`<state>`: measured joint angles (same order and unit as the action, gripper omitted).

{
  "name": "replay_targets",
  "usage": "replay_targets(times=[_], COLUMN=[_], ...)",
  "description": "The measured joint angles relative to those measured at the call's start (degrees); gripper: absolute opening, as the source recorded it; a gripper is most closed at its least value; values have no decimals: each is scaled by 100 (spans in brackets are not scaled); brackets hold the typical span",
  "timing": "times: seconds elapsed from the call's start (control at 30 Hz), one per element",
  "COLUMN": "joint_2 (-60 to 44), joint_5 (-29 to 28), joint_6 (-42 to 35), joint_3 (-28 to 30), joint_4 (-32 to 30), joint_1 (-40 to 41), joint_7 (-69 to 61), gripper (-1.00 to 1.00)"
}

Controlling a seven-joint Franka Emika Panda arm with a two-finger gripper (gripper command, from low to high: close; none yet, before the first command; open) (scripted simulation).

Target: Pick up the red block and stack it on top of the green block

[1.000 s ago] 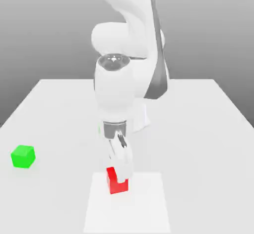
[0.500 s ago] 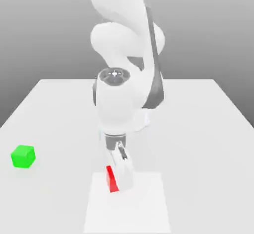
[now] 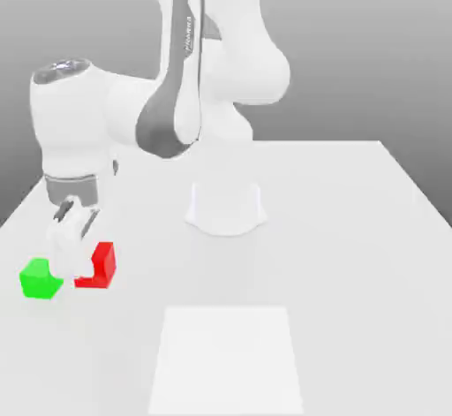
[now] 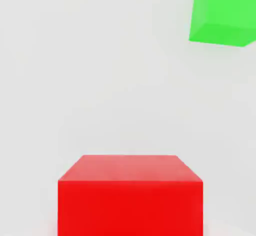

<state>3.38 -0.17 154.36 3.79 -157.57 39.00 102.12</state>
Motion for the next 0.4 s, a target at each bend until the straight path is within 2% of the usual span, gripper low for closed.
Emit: replay_targets(times=[0.1, 0.27, 0.3, 0.4], joint_2=[-36, -915, -1108, -1108], joint_5=[-56, 231, 316, 316], joint_6=[-156, 622, 801, 801], joint_3=[373, 320, 288, 288], joint_4=[188, 279, 290, 290], joint_1=[671, 764, 775, 775], joint_7=[-341, -653, -716, -716], gripper=[-100, -100, 100, 100])
